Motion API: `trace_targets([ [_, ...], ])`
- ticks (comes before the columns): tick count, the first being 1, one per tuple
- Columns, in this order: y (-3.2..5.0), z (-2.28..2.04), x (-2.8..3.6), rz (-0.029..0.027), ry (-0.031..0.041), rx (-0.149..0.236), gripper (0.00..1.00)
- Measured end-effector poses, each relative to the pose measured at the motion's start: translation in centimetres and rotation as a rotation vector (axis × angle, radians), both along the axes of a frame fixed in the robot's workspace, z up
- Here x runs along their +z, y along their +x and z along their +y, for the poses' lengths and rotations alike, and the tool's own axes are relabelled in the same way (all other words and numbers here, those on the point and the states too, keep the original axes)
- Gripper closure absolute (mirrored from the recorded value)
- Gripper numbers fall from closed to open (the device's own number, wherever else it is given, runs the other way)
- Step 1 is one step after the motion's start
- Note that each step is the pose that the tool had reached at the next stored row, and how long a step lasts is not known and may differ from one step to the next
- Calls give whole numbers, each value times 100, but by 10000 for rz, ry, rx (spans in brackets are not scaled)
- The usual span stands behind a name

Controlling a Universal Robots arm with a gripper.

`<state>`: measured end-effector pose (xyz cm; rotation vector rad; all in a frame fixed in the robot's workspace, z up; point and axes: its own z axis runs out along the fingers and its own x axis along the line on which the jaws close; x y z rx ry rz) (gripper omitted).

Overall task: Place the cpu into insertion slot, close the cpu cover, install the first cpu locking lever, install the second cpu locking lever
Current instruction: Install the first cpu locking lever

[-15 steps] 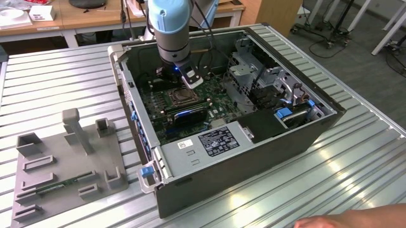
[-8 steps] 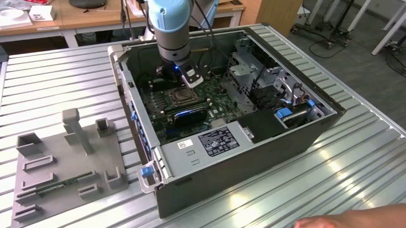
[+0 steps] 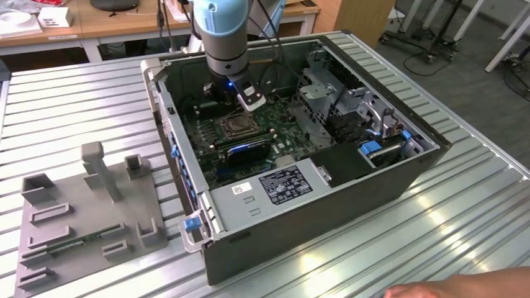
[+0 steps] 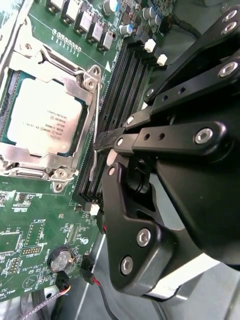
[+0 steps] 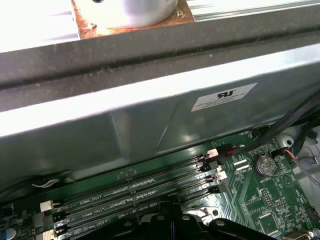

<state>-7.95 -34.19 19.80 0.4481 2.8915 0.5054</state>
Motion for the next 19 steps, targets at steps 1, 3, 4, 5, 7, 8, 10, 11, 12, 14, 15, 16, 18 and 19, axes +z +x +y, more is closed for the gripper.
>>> trace_targets([
  [1, 0, 0, 0, -9, 0, 0, 89],
  [3, -1, -1, 2, -59, -4, -1, 89],
  [4, -1, -1, 2, -96, -4, -1, 89],
  [5, 0, -1, 2, -138, -3, 0, 89],
  [7, -1, -1, 1, -234, -2, -1, 89],
  [8, -1, -1, 1, -288, -3, 0, 89],
  [10, -1, -1, -1, -410, -2, 0, 89],
  [11, -2, -1, -3, -472, -3, 0, 89],
  [12, -4, -1, -5, -540, -3, 1, 89],
  [14, -8, 0, -10, -666, -3, 0, 89],
  [15, -10, 0, -12, -724, -2, 0, 89],
  [16, -13, -1, -14, -782, -3, 0, 89],
  [18, -23, -1, -17, -879, -3, 0, 89],
  [19, -29, -1, -19, -918, -3, 0, 89],
])
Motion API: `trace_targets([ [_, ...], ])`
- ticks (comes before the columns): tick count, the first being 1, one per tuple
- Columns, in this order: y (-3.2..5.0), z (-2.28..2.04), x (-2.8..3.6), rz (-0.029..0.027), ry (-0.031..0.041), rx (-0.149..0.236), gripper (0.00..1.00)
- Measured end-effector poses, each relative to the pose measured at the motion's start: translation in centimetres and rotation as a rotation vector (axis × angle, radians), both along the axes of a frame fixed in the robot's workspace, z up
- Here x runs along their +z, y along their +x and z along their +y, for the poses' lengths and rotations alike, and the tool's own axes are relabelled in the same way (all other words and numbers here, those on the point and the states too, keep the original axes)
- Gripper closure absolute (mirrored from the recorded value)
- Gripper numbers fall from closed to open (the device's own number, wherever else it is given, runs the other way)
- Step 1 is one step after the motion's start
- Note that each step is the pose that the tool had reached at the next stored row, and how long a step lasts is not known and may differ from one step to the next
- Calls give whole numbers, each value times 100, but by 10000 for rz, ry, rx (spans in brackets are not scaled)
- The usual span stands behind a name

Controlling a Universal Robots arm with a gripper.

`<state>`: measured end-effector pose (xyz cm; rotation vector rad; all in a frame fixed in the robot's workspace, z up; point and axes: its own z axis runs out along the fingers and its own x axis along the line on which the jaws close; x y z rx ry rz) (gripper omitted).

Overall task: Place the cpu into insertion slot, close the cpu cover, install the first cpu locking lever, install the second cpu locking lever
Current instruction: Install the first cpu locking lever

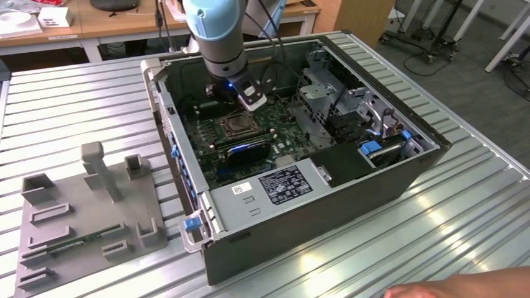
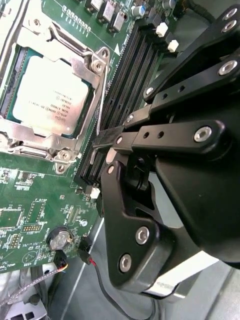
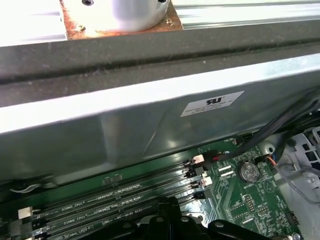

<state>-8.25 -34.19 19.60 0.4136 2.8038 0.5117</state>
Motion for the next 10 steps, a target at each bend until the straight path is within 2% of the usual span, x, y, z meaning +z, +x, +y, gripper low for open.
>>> trace_targets([
  [4, -13, 1, -8, -126, 2, 0, 89],
  [10, -15, -3, -19, -202, -2, 2, 89],
])
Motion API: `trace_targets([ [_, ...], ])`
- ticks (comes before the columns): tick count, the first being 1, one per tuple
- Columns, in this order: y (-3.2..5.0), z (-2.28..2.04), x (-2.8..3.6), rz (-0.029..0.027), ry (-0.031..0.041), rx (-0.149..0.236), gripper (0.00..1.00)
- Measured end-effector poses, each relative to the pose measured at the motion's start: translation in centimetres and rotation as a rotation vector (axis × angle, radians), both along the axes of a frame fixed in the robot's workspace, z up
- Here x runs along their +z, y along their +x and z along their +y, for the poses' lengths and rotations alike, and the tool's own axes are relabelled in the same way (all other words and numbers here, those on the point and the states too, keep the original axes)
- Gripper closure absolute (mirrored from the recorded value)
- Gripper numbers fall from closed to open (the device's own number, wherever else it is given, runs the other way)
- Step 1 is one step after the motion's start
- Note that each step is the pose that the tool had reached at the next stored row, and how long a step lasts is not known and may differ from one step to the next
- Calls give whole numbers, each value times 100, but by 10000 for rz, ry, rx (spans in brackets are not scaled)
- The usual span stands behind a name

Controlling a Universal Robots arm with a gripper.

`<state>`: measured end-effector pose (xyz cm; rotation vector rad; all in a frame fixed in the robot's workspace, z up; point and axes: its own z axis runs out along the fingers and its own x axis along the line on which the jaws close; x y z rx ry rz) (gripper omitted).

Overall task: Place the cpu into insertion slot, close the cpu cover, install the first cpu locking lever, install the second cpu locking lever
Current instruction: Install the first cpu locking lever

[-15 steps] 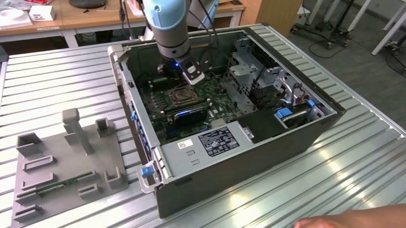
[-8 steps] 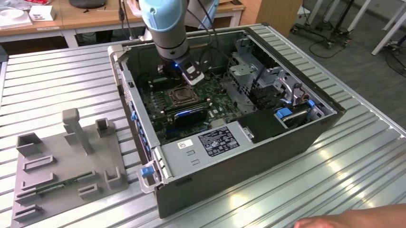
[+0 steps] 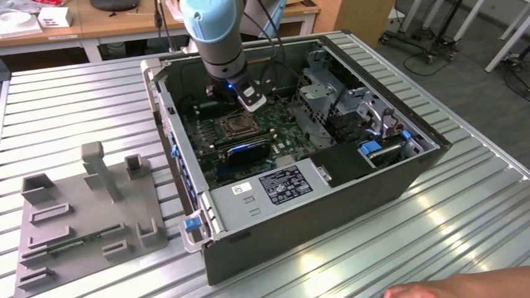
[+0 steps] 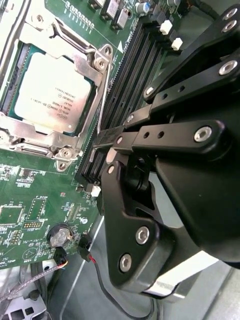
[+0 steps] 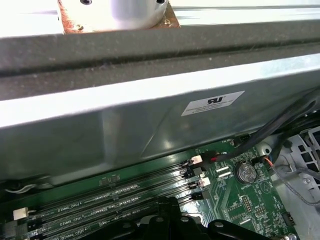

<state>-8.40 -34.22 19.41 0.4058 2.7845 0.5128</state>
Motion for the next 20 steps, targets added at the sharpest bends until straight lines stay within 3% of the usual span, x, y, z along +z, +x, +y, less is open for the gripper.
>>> trace_targets([
  [9, -2, -2, -41, -83, -12, 1, 89],
  [20, -3, -17, -58, -130, -122, 2, 89],
])
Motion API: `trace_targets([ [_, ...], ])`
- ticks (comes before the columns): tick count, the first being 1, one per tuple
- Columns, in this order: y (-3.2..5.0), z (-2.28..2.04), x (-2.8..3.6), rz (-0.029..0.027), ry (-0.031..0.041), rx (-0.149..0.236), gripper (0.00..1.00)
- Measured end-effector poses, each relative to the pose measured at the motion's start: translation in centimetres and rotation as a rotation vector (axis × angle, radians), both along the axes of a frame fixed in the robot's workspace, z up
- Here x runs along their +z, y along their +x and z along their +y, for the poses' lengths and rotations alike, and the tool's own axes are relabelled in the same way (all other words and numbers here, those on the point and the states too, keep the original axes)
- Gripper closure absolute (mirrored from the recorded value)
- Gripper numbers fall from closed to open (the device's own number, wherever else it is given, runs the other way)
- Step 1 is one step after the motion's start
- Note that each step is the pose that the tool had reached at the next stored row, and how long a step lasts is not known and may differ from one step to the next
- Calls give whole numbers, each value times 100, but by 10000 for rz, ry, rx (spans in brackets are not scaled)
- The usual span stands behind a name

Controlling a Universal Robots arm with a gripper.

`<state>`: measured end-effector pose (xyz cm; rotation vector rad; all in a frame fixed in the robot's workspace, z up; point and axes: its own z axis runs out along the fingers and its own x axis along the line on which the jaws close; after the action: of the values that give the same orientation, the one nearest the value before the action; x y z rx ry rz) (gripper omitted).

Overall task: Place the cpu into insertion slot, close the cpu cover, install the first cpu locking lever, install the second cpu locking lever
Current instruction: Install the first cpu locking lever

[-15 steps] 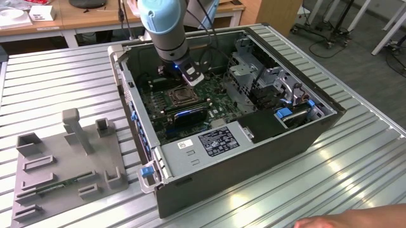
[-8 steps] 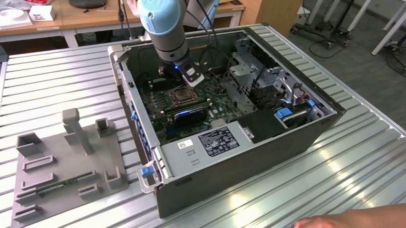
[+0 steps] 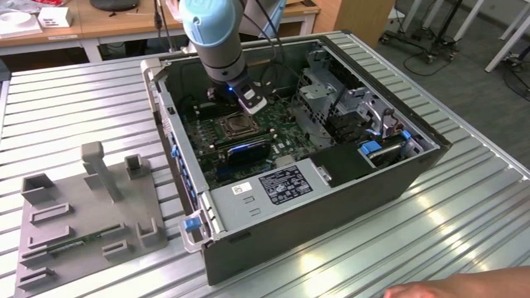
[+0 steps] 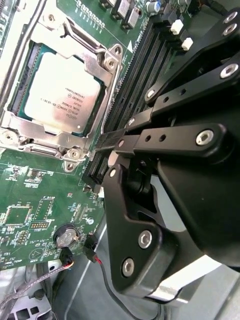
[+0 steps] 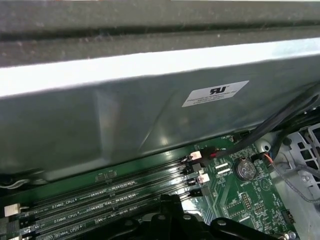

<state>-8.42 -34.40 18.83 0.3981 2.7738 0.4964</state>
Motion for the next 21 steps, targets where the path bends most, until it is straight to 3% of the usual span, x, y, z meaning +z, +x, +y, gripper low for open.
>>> trace_targets([
  [21, 0, -8, -80, -26, -14, 5, 89],
])
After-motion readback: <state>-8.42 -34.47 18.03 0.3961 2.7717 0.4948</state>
